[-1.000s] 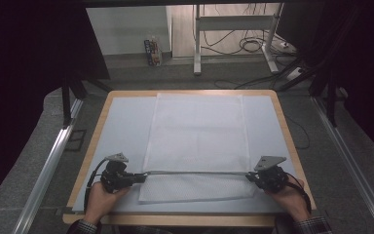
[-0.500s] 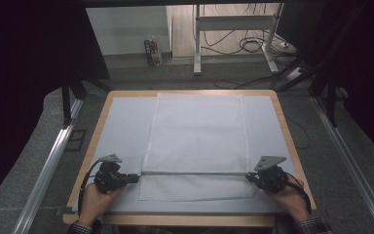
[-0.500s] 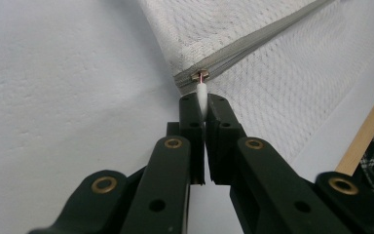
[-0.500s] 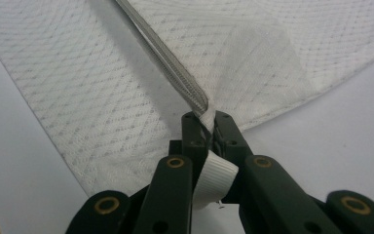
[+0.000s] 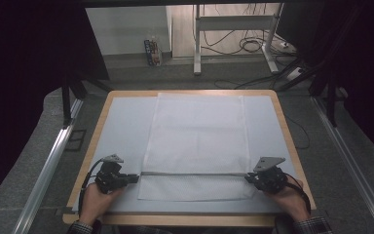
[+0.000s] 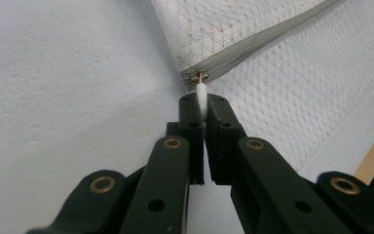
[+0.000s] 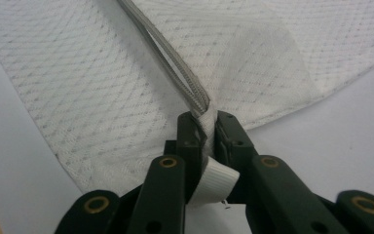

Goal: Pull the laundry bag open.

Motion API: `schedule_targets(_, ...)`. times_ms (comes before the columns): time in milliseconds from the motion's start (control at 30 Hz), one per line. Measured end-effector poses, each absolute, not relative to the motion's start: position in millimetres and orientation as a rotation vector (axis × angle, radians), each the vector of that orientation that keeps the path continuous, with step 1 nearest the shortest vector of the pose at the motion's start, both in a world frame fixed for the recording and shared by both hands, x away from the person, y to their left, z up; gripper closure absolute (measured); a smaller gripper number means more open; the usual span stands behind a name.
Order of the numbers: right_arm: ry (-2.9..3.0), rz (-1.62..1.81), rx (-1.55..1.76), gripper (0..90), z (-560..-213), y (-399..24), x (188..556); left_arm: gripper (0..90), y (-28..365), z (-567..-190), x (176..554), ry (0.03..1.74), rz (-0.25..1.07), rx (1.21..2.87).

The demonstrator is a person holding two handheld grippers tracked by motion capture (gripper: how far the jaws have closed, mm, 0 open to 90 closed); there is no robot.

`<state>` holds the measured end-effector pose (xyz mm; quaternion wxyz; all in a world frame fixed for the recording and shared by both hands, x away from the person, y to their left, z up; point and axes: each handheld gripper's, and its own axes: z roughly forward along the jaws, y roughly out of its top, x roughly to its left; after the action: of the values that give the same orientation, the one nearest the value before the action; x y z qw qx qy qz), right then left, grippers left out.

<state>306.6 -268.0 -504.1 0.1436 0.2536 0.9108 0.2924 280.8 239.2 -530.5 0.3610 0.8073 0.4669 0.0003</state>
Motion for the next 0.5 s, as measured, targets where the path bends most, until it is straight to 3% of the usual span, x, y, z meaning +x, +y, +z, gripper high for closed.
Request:
schedule_targets(133,2.614,0.848,0.743,68.8,-505,-268,307,82.8,237,-530,280,1.189,0.036,2.083)
schedule_targets(267,2.613,0.865,0.748,55.4,-505,-268,309,62.5,232,-531,280,1.169,0.096,2.095)
schedule_targets(500,2.591,0.888,0.729,37.6,-504,-266,309,36.0,221,-530,277,1.117,0.247,2.147)
